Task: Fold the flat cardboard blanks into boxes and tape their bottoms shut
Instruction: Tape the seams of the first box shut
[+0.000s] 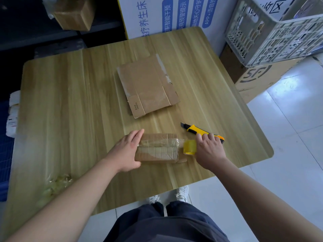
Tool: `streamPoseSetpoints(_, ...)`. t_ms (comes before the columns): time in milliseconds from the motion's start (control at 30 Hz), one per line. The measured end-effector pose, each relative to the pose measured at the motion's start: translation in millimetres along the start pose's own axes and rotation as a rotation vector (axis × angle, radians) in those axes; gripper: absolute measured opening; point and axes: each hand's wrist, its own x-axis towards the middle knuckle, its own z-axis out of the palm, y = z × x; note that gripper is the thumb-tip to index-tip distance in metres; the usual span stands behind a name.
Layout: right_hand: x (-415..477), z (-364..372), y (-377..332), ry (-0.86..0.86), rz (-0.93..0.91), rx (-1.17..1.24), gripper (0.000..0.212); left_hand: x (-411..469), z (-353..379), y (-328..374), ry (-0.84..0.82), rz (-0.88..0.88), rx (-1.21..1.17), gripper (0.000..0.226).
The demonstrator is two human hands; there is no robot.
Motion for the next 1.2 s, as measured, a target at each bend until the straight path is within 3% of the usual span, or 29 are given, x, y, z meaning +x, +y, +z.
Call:
streamPoseSetpoints(200,4,3,1,-0.021,-0.076,0.063,0.031,12,7,26,0.017,-0.191,0.074,0.115)
streamPoseSetpoints(333,7,1,4,-0.042,-0.104,0.096,0.033,24,13,48,0.134,-0.382,0.06,0.077)
streamPoseSetpoints(567,10,-11,20,-0.121,-0.182,0.136,0.043,22,17,43,0.202,-0.331,0.104,0.072)
streamPoseSetpoints(633,10,-13,25,-0.116,-0.206,0.168,0.051,21,16,43,0.228,-0.333,0.008,0.075)
streamPoseSetpoints(733,11,-15,26,-0.103,-0.245,0.227,0.065,28,13,61,0.267,-0.486,-0.068,0.089)
streamPoseSetpoints(833,13,-13,22,-0.089,-0.257,0.264,0.052,41,16,81,0.195,-0.648,-0.035,0.125)
streamPoseSetpoints(900,17,-10,20,-0.091,-0.241,0.266,0.046,43,21,82,0.189,-0.667,-0.005,0.131)
streamPoseSetpoints(1067,23,-5,29,-0.111,-0.242,0.199,0.047,40,31,73,0.297,-0.564,-0.062,0.094)
streamPoseSetpoints(1200,25,-4,29,-0.101,-0.266,0.212,0.047,44,29,83,0.303,-0.577,0.047,0.072)
